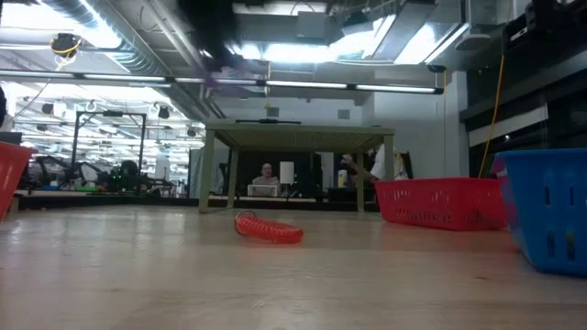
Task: Pick & Place Office Desk Supplies
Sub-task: Put the purple spring rubber band into the orange basket
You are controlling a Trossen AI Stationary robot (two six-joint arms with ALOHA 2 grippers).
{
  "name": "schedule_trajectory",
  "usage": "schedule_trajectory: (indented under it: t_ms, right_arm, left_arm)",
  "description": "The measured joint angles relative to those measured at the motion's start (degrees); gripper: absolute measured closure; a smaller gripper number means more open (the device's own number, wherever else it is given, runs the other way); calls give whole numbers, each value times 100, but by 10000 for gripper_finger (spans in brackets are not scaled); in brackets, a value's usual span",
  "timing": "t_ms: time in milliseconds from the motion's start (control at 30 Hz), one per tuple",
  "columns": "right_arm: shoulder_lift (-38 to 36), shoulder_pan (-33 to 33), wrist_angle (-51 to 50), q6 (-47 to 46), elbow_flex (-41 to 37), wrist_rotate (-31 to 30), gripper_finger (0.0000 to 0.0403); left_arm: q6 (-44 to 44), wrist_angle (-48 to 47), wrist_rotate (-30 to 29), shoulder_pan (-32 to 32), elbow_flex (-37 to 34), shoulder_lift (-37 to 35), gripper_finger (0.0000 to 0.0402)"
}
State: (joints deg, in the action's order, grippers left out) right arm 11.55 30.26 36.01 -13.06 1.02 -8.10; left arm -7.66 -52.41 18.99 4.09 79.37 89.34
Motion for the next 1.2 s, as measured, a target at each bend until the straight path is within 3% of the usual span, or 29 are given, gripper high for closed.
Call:
schedule_trajectory:
  t_ms: [167,367,567,767,1200]
  right_arm:
    - [1,-1,-5,0,0,0,174]
    - [0,0,-13,0,0,0,174]
    - [0,-4,-27,6,0,0,174]
    - [1,-4,-27,4,0,0,174]
    - [-2,-4,-49,4,0,0,174]
  left_arm:
    - [-152,-486,625,900,-119,-533,398]
    - [-1118,-91,197,2198,-604,-685,398]
    - [-2411,1270,-121,2958,-1713,-679,397]
    - [-3000,1655,-251,3228,-2363,-677,398]
    - [-2968,1806,-131,3267,-2389,-642,395]
